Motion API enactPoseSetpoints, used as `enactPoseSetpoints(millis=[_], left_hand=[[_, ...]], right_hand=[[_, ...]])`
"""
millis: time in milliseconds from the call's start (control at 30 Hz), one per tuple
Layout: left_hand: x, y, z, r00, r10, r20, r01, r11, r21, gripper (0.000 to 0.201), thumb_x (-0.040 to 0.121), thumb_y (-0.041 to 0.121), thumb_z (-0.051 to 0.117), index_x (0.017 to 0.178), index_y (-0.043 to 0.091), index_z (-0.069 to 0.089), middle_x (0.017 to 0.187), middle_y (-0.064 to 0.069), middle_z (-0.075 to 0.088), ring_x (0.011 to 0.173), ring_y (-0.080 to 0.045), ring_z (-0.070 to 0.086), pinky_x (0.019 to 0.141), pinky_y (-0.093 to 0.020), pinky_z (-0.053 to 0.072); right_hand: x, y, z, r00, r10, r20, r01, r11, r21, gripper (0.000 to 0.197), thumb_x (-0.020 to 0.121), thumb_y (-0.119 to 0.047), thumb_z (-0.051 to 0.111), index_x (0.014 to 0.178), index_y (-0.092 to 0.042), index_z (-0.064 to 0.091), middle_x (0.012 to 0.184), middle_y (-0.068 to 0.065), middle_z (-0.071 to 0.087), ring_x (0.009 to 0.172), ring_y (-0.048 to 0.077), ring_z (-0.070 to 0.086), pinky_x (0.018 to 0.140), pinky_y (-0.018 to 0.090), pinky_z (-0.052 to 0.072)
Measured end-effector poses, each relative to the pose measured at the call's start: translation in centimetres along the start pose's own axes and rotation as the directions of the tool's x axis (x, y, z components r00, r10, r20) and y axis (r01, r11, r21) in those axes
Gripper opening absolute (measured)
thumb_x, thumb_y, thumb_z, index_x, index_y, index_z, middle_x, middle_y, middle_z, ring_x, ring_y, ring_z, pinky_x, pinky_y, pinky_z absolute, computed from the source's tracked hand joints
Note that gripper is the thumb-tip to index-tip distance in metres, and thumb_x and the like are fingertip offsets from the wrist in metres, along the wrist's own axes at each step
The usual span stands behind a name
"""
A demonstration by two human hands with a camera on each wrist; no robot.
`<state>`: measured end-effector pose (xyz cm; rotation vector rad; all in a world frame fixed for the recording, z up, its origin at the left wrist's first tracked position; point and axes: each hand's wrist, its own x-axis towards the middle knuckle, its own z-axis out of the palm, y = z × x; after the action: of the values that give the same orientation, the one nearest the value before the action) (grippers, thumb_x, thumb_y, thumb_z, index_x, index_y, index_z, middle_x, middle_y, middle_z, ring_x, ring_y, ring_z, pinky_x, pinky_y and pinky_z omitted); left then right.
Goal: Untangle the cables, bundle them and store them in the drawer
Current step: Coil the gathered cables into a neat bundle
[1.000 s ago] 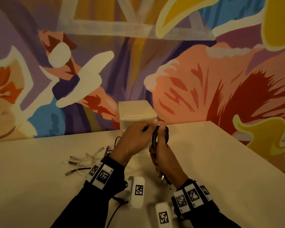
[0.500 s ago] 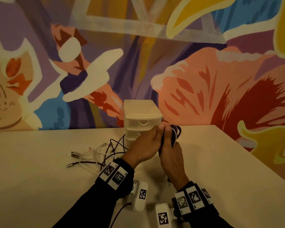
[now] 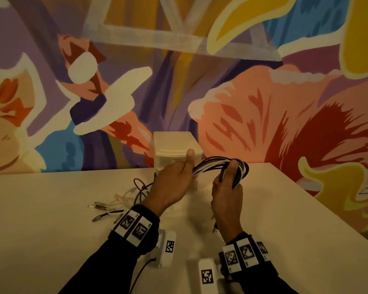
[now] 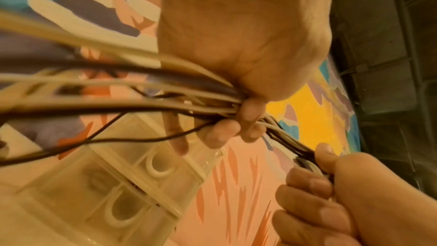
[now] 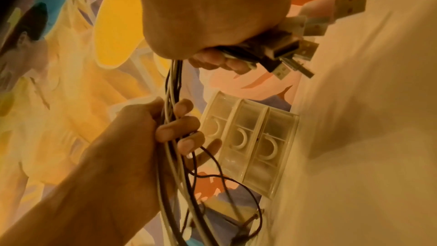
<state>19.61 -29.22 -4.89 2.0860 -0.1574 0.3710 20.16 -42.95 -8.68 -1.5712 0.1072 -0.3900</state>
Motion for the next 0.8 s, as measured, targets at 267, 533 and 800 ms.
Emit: enactPoseSetpoints(millis=[267, 533, 800], left_hand=[[-0.5, -0.8, -0.3, 0.831, -0.014, 0.556, 0.247, 0.905, -0.346, 0.037, 0.113, 0.046, 0.045, 0.114, 0.013, 0.062, 0.077, -0.004, 0.060, 0.051, -0.015, 0.050, 0.054, -0.030, 0.054], [1.1, 1.2, -2.1, 0.959, 0.028, 0.281, 0.007, 0.992, -0.122, 0.052, 0.110, 0.064, 0.028, 0.131, 0.038, 0.068, 0.121, 0.011, 0.076, 0.115, -0.007, 0.070, 0.106, -0.035, 0.055], [5.5, 4.4, -4.3, 0.904, -0.324, 0.280, 0.300, 0.946, 0.125, 0.067, 0.113, 0.053, 0.030, 0.095, 0.006, 0.075, 0.081, -0.007, 0.080, 0.072, -0.020, 0.073, 0.076, -0.037, 0.060]], right_hand=[[0.7, 0.2, -0.8, 0.999, 0.019, -0.042, -0.016, 0.998, 0.054, 0.081, 0.094, -0.093, 0.022, 0.055, -0.023, 0.031, 0.051, -0.002, 0.031, 0.049, 0.020, 0.029, 0.060, 0.041, 0.031], [0.6, 0.5, -0.3, 0.966, 0.093, 0.241, -0.101, 0.995, 0.017, 0.079, 0.084, -0.100, 0.029, 0.055, -0.027, 0.034, 0.058, 0.003, 0.031, 0.048, 0.017, 0.028, 0.049, 0.031, 0.024], [0.0, 0.1, -0.3, 0.935, 0.074, 0.346, -0.045, 0.995, -0.091, 0.079, 0.087, -0.098, 0.030, 0.056, -0.025, 0.035, 0.054, -0.003, 0.032, 0.047, 0.014, 0.027, 0.052, 0.031, 0.025]])
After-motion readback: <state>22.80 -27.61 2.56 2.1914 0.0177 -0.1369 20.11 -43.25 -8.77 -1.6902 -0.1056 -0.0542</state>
